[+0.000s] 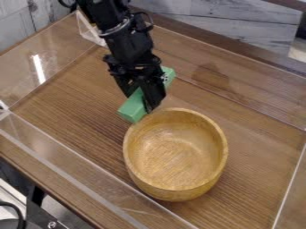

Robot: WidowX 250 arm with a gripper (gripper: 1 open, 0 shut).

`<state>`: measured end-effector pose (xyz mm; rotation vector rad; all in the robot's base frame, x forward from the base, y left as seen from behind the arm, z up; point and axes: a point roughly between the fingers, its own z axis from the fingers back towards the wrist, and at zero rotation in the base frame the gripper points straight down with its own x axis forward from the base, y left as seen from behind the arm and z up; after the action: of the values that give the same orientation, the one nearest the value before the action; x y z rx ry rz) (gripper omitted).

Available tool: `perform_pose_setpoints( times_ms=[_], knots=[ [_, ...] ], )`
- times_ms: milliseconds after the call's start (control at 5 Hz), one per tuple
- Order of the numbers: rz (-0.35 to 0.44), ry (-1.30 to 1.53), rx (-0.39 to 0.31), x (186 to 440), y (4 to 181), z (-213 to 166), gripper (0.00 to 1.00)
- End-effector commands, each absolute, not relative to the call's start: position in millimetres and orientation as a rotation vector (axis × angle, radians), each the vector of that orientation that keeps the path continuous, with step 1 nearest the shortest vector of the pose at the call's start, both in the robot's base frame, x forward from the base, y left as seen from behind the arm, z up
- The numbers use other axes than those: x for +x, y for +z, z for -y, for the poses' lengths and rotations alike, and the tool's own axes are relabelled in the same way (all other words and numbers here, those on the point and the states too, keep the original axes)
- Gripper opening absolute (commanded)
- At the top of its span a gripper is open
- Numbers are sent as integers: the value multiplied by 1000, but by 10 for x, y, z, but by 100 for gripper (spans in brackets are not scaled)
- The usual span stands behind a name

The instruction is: Remove the green block from inside the brown bowl and put it on the table

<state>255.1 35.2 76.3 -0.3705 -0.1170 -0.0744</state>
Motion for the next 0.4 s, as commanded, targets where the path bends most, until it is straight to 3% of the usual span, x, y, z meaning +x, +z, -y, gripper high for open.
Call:
perform_pose_setpoints(
  times_ms=[0,200],
  knots=[
    [169,-76,-356,2648,872,-421,0],
    [171,-76,-359,2660,874,-423,0]
  ],
)
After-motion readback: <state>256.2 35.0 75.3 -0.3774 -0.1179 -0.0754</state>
